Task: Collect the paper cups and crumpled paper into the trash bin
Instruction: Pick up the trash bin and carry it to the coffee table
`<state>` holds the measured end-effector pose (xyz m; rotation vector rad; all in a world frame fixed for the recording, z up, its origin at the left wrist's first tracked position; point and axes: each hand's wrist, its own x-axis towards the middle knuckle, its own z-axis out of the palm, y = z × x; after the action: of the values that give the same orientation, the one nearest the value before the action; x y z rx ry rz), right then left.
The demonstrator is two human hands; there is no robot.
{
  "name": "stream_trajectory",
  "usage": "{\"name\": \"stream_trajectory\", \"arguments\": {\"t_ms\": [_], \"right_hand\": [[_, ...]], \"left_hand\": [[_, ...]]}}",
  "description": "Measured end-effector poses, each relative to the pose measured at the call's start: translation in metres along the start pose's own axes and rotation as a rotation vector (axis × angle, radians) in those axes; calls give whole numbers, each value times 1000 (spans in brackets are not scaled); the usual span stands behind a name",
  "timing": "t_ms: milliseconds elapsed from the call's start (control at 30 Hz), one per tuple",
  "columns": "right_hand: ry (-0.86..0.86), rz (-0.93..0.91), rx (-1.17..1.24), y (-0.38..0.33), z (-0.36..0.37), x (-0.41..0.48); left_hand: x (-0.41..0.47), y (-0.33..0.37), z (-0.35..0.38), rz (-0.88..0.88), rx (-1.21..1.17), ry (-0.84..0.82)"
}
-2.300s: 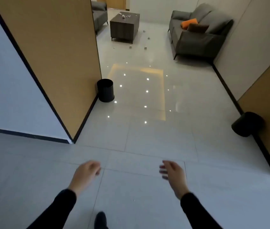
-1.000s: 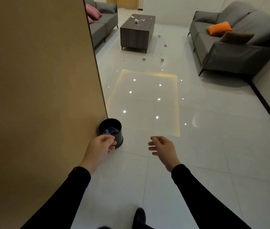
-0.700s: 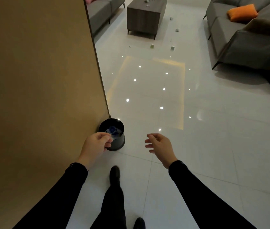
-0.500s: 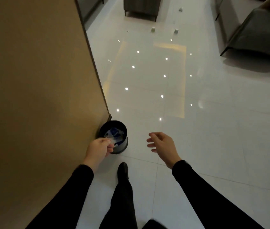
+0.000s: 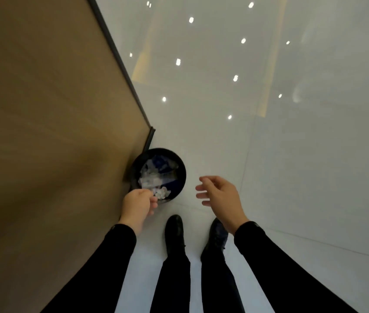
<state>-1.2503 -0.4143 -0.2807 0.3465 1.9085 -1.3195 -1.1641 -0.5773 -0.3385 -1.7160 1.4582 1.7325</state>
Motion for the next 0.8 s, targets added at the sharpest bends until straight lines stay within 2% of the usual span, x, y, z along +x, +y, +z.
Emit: {"name": "stream_trajectory", "arguments": {"t_ms": [167, 333, 433, 500, 633, 800], "right_hand": [[-38, 68, -27, 64, 30, 67], [-74, 120, -36, 115, 45, 105], [-81, 147, -37, 130, 50, 122], [-90, 151, -31, 134, 51, 130], [-124, 137, -33, 133, 52, 133], [-88, 153, -20, 114, 39, 114]], "left_hand": [[98, -57, -1, -275, -28, 134], [165, -99, 4, -429, -137, 66], [190, -112, 15, -400, -196, 52], [201, -116, 25, -358, -147, 60], [214, -119, 40, -277, -77, 170], [175, -82, 51, -170, -70, 197]]}}
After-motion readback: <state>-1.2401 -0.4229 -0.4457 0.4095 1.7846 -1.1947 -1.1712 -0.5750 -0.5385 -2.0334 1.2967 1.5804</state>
